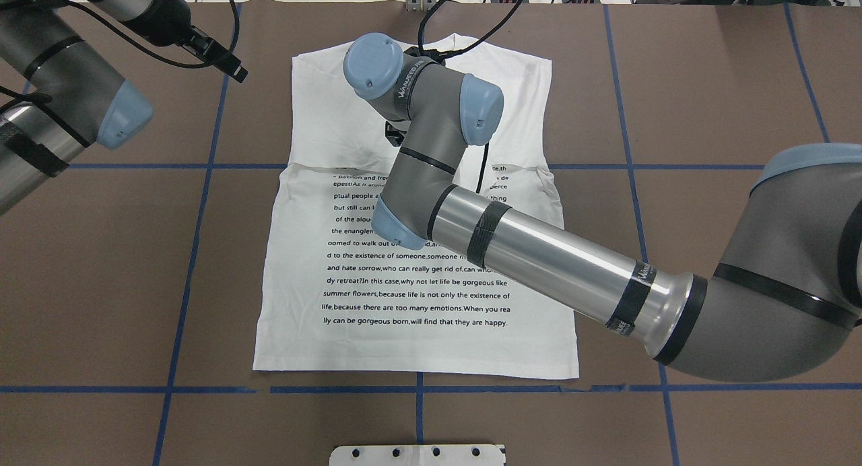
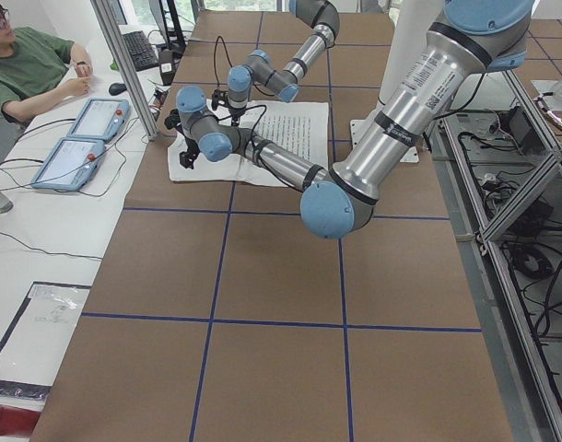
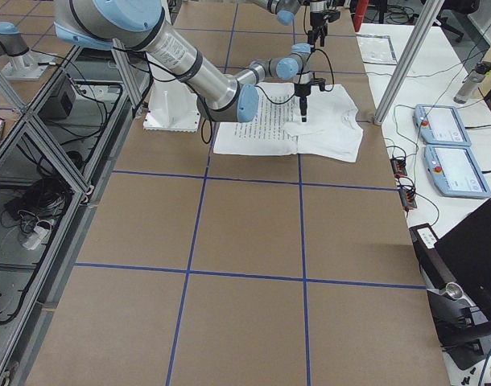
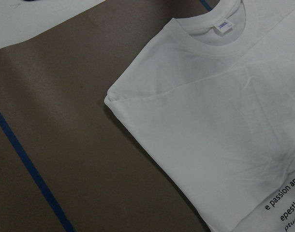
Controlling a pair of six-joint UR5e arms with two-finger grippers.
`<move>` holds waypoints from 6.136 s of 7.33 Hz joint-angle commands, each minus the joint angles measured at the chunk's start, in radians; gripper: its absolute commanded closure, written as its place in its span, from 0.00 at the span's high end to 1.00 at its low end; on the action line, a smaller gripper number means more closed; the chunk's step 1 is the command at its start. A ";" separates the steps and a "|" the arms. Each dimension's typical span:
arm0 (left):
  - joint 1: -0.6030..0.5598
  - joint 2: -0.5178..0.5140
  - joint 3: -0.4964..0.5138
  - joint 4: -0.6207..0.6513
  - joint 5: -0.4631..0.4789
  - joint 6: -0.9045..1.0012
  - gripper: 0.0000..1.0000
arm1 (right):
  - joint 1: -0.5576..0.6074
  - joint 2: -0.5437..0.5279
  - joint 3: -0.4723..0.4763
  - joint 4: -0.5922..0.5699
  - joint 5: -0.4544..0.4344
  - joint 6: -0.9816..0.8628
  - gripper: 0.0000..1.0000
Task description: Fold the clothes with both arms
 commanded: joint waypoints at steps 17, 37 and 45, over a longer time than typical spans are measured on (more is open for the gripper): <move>0.003 -0.001 0.004 -0.008 0.003 -0.012 1.00 | -0.024 -0.057 0.086 -0.001 -0.009 -0.011 0.53; 0.008 -0.001 0.004 -0.008 0.003 -0.014 1.00 | 0.057 -0.253 0.375 -0.116 0.006 -0.090 0.00; 0.009 -0.007 0.001 -0.006 0.003 -0.015 1.00 | 0.118 -0.414 0.475 -0.064 0.008 -0.233 1.00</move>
